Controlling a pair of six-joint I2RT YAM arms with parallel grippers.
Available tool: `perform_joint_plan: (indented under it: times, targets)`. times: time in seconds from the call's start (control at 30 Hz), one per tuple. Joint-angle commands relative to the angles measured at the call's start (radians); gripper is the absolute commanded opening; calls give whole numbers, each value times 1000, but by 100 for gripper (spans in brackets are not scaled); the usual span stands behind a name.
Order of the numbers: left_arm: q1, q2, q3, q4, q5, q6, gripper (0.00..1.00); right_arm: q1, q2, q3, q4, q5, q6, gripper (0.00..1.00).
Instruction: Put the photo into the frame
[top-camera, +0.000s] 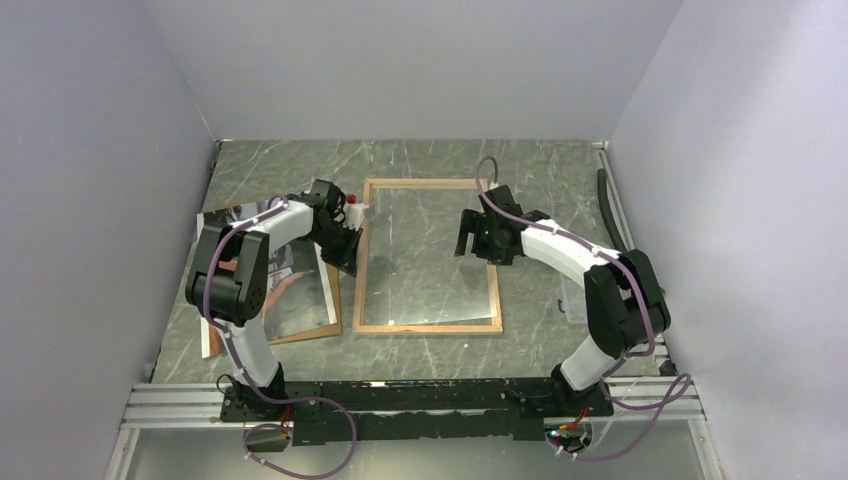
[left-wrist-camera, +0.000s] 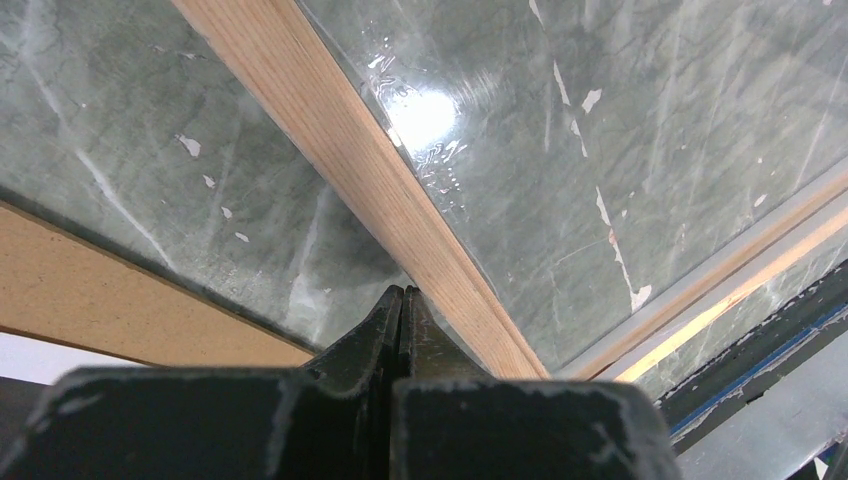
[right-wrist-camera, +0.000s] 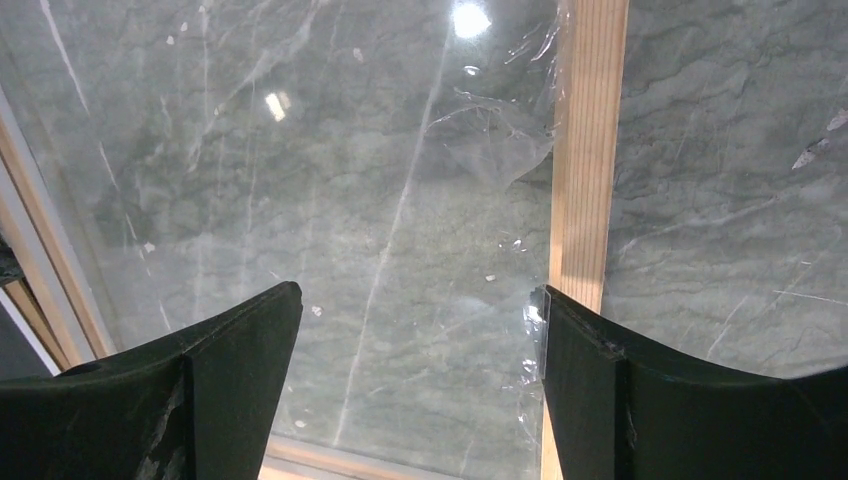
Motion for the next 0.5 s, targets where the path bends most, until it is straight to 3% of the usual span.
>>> perform_joint_plan:
  times: [0.0, 0.47]
  targets:
    - [5, -30, 26, 10, 16, 14, 3, 16, 28, 86, -54, 64, -24, 90]
    - [12, -40, 16, 14, 15, 15, 3, 75, 73, 193, -174, 186, -45, 96]
